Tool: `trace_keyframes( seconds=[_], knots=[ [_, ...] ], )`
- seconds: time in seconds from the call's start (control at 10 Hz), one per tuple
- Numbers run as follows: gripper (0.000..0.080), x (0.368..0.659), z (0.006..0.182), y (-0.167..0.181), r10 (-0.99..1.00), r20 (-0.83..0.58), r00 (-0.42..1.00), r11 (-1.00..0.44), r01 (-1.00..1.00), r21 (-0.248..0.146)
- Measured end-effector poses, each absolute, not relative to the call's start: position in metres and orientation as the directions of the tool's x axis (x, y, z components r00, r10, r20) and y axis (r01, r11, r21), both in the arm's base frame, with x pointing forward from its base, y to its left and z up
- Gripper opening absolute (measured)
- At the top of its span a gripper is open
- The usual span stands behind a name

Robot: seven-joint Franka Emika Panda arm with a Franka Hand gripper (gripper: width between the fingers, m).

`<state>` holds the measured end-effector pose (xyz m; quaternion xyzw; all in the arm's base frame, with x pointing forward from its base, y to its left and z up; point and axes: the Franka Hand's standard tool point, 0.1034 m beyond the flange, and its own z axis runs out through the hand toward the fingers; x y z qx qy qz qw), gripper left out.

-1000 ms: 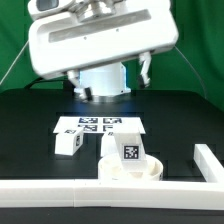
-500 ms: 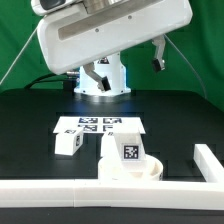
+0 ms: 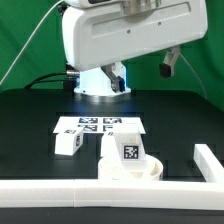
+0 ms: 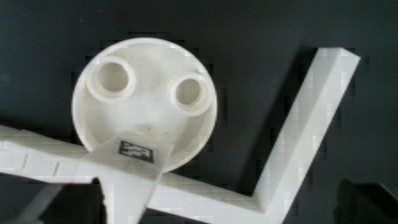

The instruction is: Assemble stool

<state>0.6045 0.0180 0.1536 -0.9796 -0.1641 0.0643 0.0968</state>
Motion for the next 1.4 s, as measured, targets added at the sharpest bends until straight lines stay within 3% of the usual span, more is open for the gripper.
trace_keyframes(
  seconds=[0.2, 0.3, 0.5, 0.6, 1.0, 1.2, 1.4],
  knots=[
    [0.0649, 0.607, 0.153, 0.018, 0.381, -0.071, 0.922, -0.91, 0.36, -0.207],
    [0.0649, 0.618, 0.151, 0.018, 0.488, 0.011, 0.873, -0.857, 0.482, -0.182],
    [0.0649, 0.634, 0.144, 0.015, 0.656, 0.084, 0.75, -0.731, 0.659, -0.178],
    [0.0649, 0.648, 0.147, 0.019, 0.723, 0.146, 0.676, -0.663, 0.737, -0.13],
    [0.0649, 0.647, 0.144, 0.019, 0.723, 0.147, 0.676, -0.663, 0.737, -0.13],
    [0.0649, 0.654, 0.135, 0.007, 0.832, 0.185, 0.523, -0.519, 0.852, -0.072],
    [0.0649, 0.658, 0.133, 0.006, 0.868, 0.193, 0.458, -0.455, 0.888, -0.063]
  ],
)
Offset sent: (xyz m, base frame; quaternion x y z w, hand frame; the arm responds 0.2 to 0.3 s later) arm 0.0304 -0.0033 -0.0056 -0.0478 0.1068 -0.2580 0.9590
